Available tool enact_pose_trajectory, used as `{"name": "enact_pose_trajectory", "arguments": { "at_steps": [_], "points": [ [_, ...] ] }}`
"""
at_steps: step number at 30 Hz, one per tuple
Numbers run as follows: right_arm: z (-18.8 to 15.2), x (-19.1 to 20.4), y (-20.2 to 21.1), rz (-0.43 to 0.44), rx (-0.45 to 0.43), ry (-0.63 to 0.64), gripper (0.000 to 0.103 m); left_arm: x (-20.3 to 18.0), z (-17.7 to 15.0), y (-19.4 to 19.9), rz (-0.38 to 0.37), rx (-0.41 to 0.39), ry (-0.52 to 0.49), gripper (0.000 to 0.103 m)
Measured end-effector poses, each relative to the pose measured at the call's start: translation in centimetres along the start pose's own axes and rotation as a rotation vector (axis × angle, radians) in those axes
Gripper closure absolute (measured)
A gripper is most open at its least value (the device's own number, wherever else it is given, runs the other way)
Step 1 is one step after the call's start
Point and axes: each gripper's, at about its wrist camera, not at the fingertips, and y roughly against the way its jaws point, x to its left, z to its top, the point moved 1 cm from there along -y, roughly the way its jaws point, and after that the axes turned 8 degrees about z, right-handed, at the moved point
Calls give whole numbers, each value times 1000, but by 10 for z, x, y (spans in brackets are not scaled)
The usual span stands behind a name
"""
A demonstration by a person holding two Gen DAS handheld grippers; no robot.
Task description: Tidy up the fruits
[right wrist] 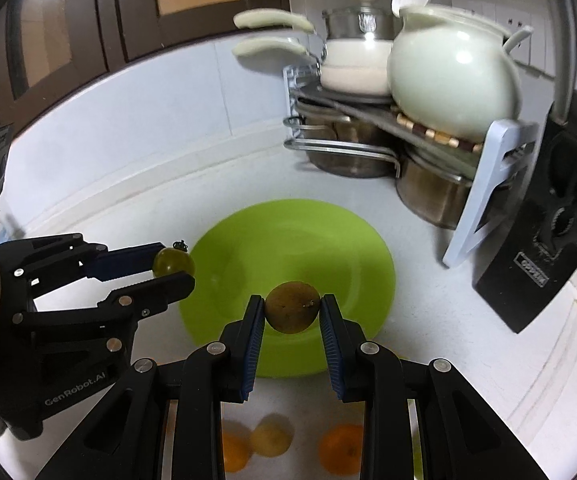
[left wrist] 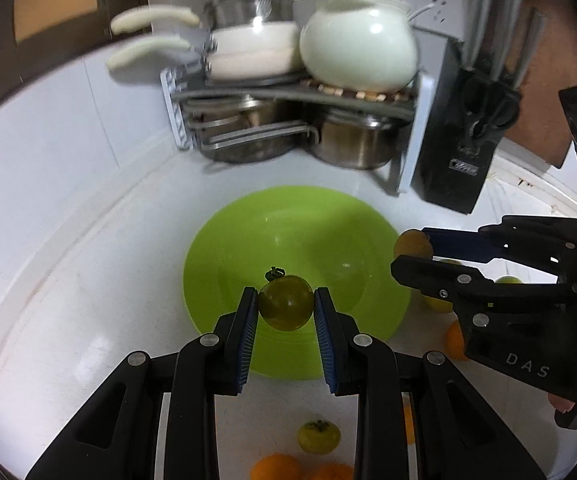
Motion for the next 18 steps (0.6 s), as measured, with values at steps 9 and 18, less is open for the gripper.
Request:
{"name": "enact_pose_trajectory", "arguments": {
  "at_steps": [9, 18],
  "points": [
    [-4, -11, -34, 1, 84, -31, 73, -4, -3, -37, -24, 117, 10, 74],
    [-7, -12, -44, 6, 104, -43, 73, 0, -1, -38, -27, 128, 17, 70]
  ]
}}
